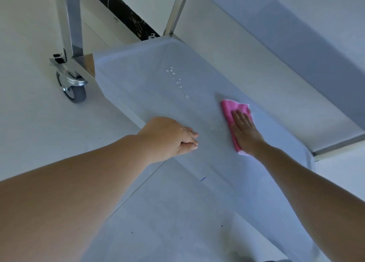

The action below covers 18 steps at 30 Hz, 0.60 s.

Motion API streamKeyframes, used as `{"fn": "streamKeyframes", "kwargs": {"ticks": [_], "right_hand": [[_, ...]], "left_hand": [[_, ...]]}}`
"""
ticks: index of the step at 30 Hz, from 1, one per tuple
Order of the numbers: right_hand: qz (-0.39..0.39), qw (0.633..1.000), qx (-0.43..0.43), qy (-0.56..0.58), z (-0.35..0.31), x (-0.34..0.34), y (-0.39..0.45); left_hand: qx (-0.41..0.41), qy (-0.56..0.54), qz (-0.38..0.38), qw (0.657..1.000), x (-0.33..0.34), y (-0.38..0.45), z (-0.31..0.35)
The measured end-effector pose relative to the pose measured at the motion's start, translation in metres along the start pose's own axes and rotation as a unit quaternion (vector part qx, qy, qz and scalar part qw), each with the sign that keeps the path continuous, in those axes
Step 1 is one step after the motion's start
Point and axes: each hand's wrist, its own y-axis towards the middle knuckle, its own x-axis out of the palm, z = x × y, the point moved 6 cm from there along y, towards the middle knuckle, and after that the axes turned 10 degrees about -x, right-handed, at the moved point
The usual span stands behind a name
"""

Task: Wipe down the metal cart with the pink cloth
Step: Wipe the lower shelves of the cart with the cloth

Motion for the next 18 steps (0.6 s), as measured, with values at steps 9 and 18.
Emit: {"fn": "streamKeyframes", "kwargs": {"ticks": [9, 18], "right_hand": [[0.068, 0.985, 0.065, 0.145, -0.059, -0.008, -0.019], [0.077, 0.98, 0.035, 0.18, -0.129, -0.042, -0.025]], "left_hand": [[0.03, 0.13, -0.074, 0.988, -0.032, -0.025, -0.032], [-0.012, 0.046, -0.078, 0.996, -0.056, -0.027, -0.067]]}}
